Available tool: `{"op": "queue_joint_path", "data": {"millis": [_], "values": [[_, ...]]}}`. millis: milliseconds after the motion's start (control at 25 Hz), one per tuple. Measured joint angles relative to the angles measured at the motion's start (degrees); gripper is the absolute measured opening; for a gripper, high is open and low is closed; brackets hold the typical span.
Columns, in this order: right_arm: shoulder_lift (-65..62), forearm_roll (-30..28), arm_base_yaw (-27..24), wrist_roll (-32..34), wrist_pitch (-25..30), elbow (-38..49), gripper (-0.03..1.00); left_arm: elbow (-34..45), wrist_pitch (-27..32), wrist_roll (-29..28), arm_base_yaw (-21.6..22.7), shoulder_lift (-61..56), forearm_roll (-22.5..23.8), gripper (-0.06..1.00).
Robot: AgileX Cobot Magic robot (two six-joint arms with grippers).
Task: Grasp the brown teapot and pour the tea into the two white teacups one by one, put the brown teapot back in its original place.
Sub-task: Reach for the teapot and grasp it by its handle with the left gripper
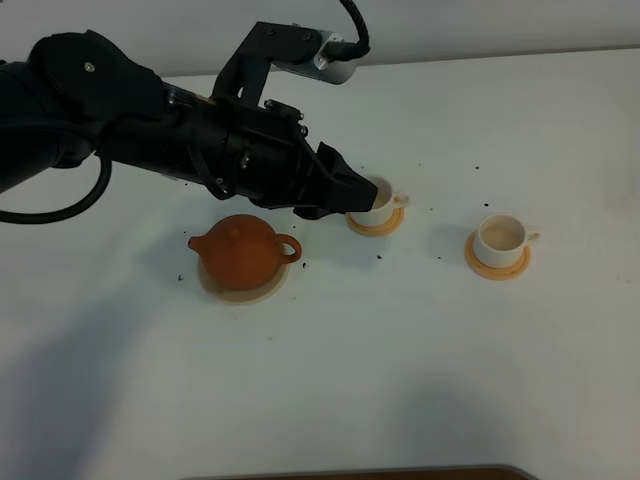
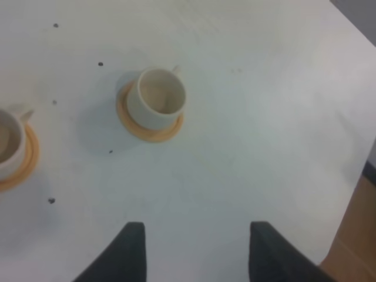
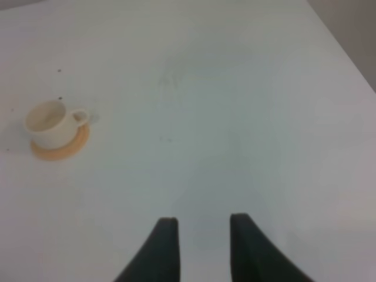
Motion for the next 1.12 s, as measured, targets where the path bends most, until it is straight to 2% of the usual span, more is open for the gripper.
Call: {"op": "queue_joint_path", "data": {"millis": [120,360,480,600,720,800,920,1120], "values": [[0.0,0.0,0.0,0.0,0.0,0.0,0.24,0.0,-0.3,-7.5,-0.3,0.1,5.8,0.44],[0.0,0.0,0.0,0.1,0.0,0.0,0.24,-0.1,1.7,-22.3,-0.3,0.4,21.1,0.44],[0.0,0.0,0.0,0.1,0.0,0.0,0.24,-2.3,6.6,-27.4,-0.3,1.0,27.5,0.44],[0.0,0.0,0.0,0.1,0.0,0.0,0.24,-8.2,14.3,-31.8,-0.3,3.0,32.7,0.44],[0.0,0.0,0.0,0.1,0.0,0.0,0.24,-14.6,23.0,-34.5,-0.5,6.5,36.5,0.44],[0.0,0.0,0.0,0.1,0.0,0.0,0.24,-18.1,26.6,-35.9,-1.2,9.0,38.7,0.44],[0.0,0.0,0.0,0.1,0.0,0.0,0.24,-22.1,28.4,-37.9,-3.2,13.1,41.2,0.44],[0.0,0.0,0.0,0.0,0.0,0.0,0.24,-25.1,28.0,-39.6,-5.0,19.0,44.2,0.44]]}}
